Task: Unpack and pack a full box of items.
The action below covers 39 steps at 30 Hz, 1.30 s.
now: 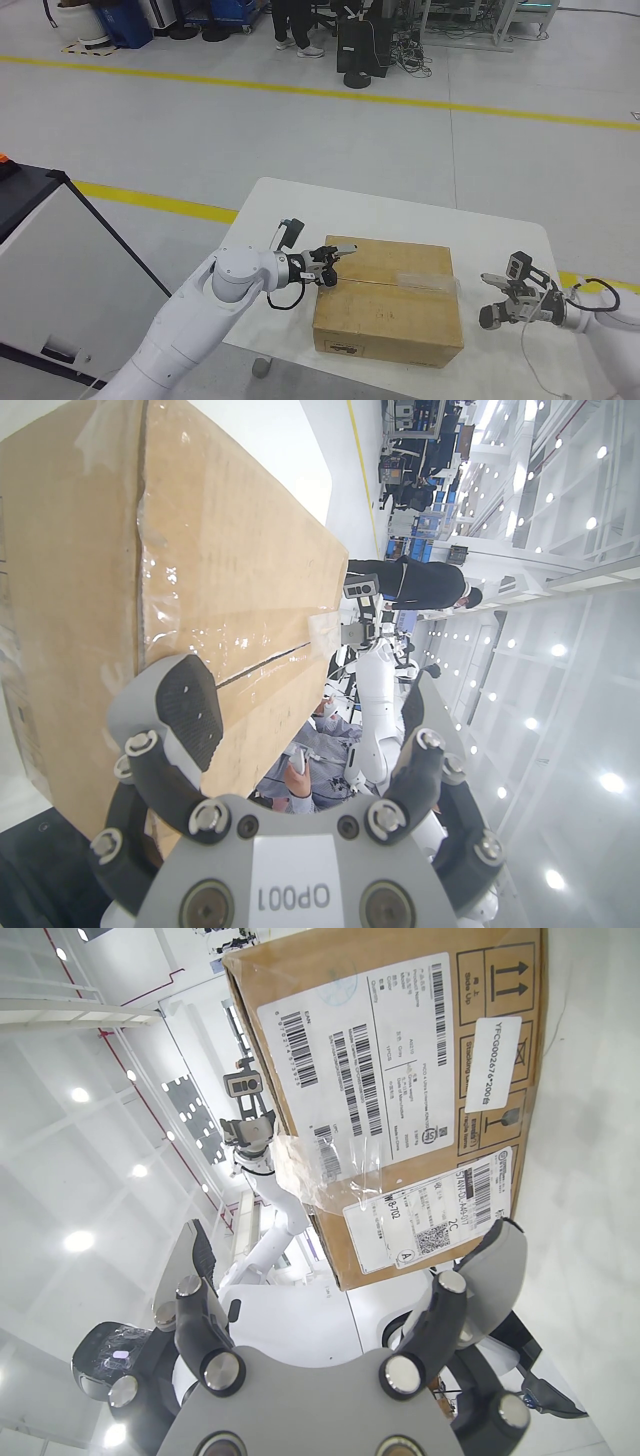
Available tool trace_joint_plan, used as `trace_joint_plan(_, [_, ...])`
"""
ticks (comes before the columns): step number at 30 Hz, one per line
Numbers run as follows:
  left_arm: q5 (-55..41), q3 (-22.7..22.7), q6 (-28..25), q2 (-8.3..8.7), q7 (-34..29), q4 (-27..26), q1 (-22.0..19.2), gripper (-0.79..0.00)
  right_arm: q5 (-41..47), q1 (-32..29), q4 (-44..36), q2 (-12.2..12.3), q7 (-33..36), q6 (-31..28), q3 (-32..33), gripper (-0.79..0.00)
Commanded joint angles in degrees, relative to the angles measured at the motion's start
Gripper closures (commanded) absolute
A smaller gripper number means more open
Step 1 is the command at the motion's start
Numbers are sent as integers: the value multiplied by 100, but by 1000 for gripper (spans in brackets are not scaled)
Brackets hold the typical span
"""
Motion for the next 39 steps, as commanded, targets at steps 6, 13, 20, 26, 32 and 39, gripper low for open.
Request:
trace_joint_plan(6, [0, 0, 0, 0, 0, 0, 0, -785, 108, 281, 297, -67, 0, -65, -386, -286])
trace_joint_plan(13, [0, 0, 0, 0, 0, 0, 0, -785, 235, 494, 456, -107, 0, -79, -736, -139])
trace_joint_plan(20, [0, 0, 0, 0, 0, 0, 0, -785, 362, 633, 522, -83, 0, -208, -980, -92])
trace_joint_plan(26, [0, 0, 0, 0, 0, 0, 0, -785, 616, 576, 510, 66, 0, -409, -993, 0])
trace_joint_plan(32, [0, 0, 0, 0, 0, 0, 0, -785, 935, 320, 100, 362, 0, -625, -839, 0])
trace_joint_plan(39, [0, 0, 0, 0, 0, 0, 0, -785, 1158, -114, -908, 810, 0, -835, -449, 0])
